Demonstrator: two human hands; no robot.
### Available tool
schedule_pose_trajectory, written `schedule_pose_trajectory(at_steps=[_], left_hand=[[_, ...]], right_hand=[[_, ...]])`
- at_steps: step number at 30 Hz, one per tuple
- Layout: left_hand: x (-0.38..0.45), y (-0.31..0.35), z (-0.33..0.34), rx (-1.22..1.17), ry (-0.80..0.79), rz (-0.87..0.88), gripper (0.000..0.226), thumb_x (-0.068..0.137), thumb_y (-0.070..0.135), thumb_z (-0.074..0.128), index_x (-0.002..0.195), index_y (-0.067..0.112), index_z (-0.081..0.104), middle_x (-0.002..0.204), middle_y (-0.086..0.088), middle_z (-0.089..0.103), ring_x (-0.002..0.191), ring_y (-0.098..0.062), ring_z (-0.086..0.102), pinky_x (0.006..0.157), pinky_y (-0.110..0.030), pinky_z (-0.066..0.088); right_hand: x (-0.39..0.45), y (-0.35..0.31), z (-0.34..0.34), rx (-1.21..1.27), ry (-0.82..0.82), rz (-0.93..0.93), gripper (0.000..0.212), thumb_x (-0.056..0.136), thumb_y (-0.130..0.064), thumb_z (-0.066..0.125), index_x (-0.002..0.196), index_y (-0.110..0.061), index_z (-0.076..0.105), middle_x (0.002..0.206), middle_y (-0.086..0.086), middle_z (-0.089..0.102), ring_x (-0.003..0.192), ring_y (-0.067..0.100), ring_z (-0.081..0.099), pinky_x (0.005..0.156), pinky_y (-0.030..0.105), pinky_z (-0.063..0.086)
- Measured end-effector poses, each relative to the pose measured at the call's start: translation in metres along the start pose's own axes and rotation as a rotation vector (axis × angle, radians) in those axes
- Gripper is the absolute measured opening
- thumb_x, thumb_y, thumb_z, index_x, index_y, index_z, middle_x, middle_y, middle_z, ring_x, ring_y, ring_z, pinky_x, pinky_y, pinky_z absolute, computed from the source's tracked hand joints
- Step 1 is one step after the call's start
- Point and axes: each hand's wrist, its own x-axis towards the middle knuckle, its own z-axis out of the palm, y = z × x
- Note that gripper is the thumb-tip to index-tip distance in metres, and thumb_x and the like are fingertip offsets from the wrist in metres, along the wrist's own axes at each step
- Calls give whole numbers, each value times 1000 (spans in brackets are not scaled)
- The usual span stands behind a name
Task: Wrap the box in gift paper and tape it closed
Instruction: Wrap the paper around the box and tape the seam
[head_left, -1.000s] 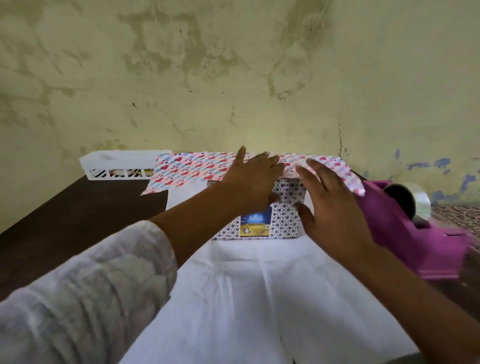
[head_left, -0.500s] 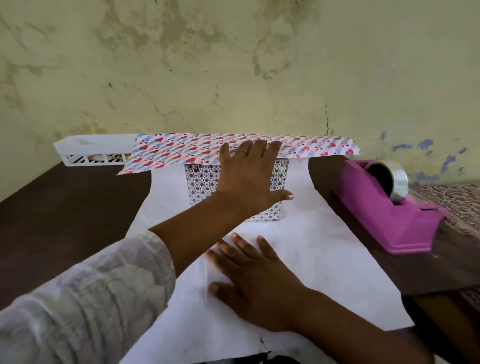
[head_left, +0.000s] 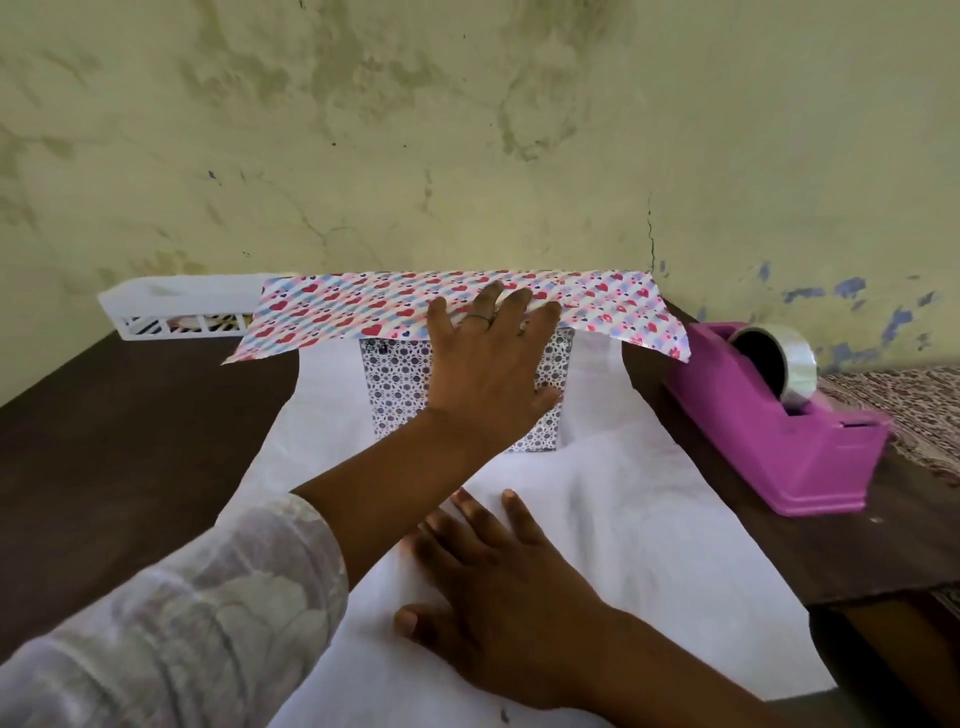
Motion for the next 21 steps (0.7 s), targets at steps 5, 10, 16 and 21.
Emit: schedule_pose_trajectory(at_steps=[5,10,16,21], left_hand=[[-5,1,-3,-75,5,52,75,83,43,60,146,28,22,151,2,27,139,-21,25,108,-51,13],[-6,-32,-28,-304,41,138,83,82,24,68,149,20,19,155,-3,22,141,-22,26,113,-42,22],[17,-59,-35,-34,-187,240,76,88,44,56,150,25,14,158,3,8,145,-14,5,115,-43,-2],[10,-60,-16,-23,-195,251,72,93,49,47,150,30,7,157,7,13,145,-12,10,117,-43,1]], right_hand=[[2,5,-11,334,305,110,66,82,-53,15,114,-22,63,126,1,60,120,21,53,108,39,35],[-1,49,-80,145,950,272,21,77,-20,47,85,-16,66,87,2,66,82,24,60,71,32,46],[5,30,-57,100,697,194,32,78,-27,39,90,-16,66,88,4,68,81,27,63,69,35,53],[1,12,4,-45,179,125,70,91,-56,-1,148,-25,26,156,1,22,144,22,22,115,45,12]])
